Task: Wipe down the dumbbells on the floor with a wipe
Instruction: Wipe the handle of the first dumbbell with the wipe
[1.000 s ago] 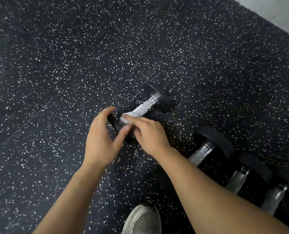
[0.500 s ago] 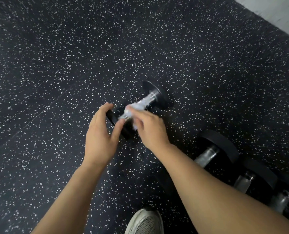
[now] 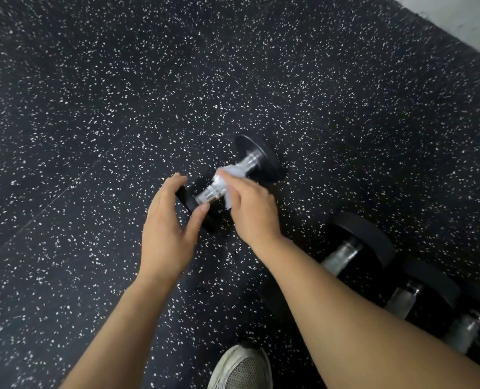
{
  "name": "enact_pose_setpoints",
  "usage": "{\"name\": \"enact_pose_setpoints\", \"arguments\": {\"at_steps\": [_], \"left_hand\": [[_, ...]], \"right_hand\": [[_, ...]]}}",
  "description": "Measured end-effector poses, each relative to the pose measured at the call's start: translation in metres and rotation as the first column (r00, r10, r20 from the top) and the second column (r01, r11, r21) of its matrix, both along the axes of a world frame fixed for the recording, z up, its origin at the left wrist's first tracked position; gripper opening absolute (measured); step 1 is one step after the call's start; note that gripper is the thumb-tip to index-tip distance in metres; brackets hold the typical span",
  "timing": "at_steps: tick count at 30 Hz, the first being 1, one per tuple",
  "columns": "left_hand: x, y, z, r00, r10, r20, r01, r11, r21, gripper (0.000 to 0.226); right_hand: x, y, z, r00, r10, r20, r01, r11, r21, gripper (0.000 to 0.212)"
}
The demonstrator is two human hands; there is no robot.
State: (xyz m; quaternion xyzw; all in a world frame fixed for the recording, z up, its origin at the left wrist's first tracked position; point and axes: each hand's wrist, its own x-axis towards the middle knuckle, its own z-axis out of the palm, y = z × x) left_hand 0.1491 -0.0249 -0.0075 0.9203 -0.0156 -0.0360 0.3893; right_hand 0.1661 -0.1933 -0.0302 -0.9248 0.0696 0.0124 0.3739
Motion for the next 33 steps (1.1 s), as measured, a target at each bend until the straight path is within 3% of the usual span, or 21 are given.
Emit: {"name": "enact_pose_setpoints", "arguments": {"at_steps": [3,7,10,13,15,19,22,29,31,33], "left_hand": [[0.001,0.0,0.001,1.0,-0.005,-0.006,0.005,1.0,0.0,0.058],[0.001,-0.001,0.004,0.999,0.017,-0.035,-0.017,1.0,-0.011,0.06],[0.002,0.001,0.005,0.999,0.006,-0.042,-0.006,1.0,-0.001,0.061],[0.002,0.0,0.011,1.0,-0.019,-0.023,0.02,0.999,0.033,0.062],[0.002,-0.005,0.021,0.999,-0.04,0.027,0.038,0.997,0.067,0.062],[0.022,-0.033,0.049,0.986,-0.127,0.108,0.117,0.989,0.092,0.052],[0.055,-0.061,0.055,0.981,-0.174,0.085,0.164,0.98,0.109,0.048],[0.099,-0.108,0.024,0.971,-0.171,-0.167,0.194,0.973,0.129,0.046],[0.102,-0.113,0.02,0.974,-0.133,-0.181,0.154,0.982,0.11,0.046],[0.101,-0.117,0.02,0.978,-0.102,-0.179,0.12,0.989,0.09,0.045]], "right_hand": [[-0.013,0.013,-0.005,0.982,0.187,0.003,-0.187,0.981,0.058,0.054],[-0.013,0.018,-0.006,0.984,0.18,-0.009,-0.179,0.982,0.059,0.056],[-0.018,0.011,-0.003,0.997,0.037,-0.061,-0.02,0.966,0.258,0.044],[-0.024,-0.009,0.011,0.983,-0.112,-0.142,0.171,0.832,0.527,0.035],[-0.032,-0.027,0.02,0.974,-0.166,-0.157,0.228,0.752,0.618,0.031],[-0.035,-0.062,0.027,0.919,-0.325,-0.223,0.389,0.652,0.651,0.024],[-0.02,-0.077,0.025,0.844,-0.429,-0.322,0.529,0.57,0.628,0.025],[0.01,-0.08,0.019,0.73,-0.335,-0.596,0.669,0.527,0.524,0.034],[0.016,-0.076,0.023,0.667,-0.229,-0.709,0.722,0.434,0.539,0.035],[0.021,-0.073,0.027,0.636,-0.184,-0.75,0.767,0.264,0.585,0.039]]}}
